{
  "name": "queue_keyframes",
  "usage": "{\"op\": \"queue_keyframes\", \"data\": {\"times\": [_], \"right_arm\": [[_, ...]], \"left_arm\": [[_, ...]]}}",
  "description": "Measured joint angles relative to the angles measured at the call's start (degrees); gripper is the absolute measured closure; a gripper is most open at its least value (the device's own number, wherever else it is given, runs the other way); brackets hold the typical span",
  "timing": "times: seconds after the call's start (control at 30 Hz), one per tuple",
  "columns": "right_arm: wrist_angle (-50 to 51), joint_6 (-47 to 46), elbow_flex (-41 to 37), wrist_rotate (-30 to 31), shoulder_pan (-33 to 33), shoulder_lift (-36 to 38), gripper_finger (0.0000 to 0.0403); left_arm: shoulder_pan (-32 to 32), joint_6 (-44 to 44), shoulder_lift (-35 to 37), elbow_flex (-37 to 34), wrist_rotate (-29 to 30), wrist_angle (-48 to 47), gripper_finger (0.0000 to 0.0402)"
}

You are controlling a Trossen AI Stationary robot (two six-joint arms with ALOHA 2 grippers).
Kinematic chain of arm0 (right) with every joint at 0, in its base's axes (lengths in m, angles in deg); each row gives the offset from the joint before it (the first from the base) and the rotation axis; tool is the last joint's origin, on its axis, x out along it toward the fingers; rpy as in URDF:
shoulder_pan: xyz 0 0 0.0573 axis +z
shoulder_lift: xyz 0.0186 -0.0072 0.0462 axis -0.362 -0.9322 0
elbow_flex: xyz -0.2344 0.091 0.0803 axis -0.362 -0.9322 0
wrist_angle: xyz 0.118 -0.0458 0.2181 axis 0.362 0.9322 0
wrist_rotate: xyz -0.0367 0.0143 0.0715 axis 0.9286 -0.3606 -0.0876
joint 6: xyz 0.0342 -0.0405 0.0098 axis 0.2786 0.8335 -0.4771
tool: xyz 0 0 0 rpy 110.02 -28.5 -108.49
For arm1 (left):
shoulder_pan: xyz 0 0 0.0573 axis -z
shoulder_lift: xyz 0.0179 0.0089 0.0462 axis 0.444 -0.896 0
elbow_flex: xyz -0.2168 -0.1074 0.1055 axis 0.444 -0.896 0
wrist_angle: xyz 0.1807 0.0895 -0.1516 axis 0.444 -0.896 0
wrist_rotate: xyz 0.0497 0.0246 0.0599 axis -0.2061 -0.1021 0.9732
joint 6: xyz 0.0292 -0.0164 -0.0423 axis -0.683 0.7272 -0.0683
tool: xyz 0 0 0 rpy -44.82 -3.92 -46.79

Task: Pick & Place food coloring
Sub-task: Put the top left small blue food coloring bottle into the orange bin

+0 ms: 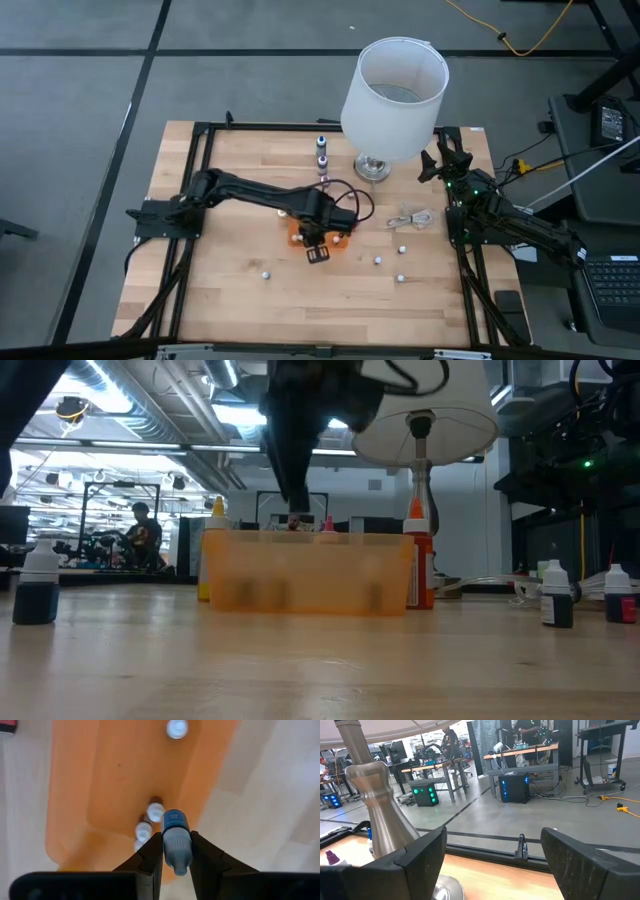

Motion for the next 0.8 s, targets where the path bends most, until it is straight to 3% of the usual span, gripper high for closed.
{"op": "queue_keyframes", "data": {"times": [0.8], "right_arm": [[0.0, 0.0, 0.0, 0.0, 0.0, 0.0, 0.0079]], "left_arm": [[-0.2, -4.9, -8.1, -0.2, 2.7, 3.2, 0.0331]]}}
